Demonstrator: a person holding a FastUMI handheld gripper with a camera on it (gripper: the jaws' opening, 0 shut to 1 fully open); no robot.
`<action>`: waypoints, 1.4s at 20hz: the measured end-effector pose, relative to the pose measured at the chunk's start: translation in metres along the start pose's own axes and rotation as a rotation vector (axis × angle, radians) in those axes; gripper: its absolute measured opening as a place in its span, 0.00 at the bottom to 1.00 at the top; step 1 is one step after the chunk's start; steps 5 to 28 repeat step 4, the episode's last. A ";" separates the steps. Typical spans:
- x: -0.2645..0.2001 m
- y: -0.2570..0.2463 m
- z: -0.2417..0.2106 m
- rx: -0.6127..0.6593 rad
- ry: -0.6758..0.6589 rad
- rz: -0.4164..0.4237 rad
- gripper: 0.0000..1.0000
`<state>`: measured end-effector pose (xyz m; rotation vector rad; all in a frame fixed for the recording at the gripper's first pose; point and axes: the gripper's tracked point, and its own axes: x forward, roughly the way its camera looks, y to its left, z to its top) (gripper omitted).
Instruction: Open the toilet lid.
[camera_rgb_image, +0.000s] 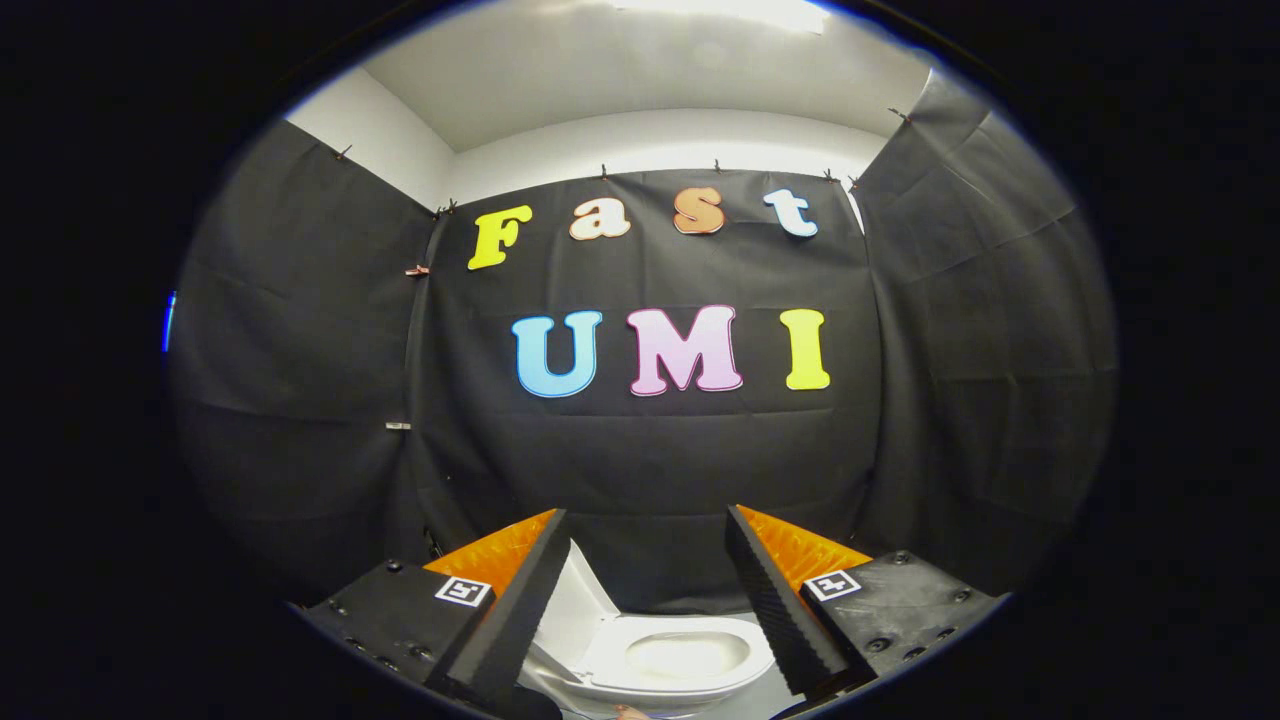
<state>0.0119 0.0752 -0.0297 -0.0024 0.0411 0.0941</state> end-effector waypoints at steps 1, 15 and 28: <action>0.001 0.000 -0.001 0.000 -0.001 0.001 0.98; 0.001 0.000 0.000 -0.002 -0.001 0.003 0.98; 0.001 0.000 0.000 -0.002 -0.001 0.003 0.98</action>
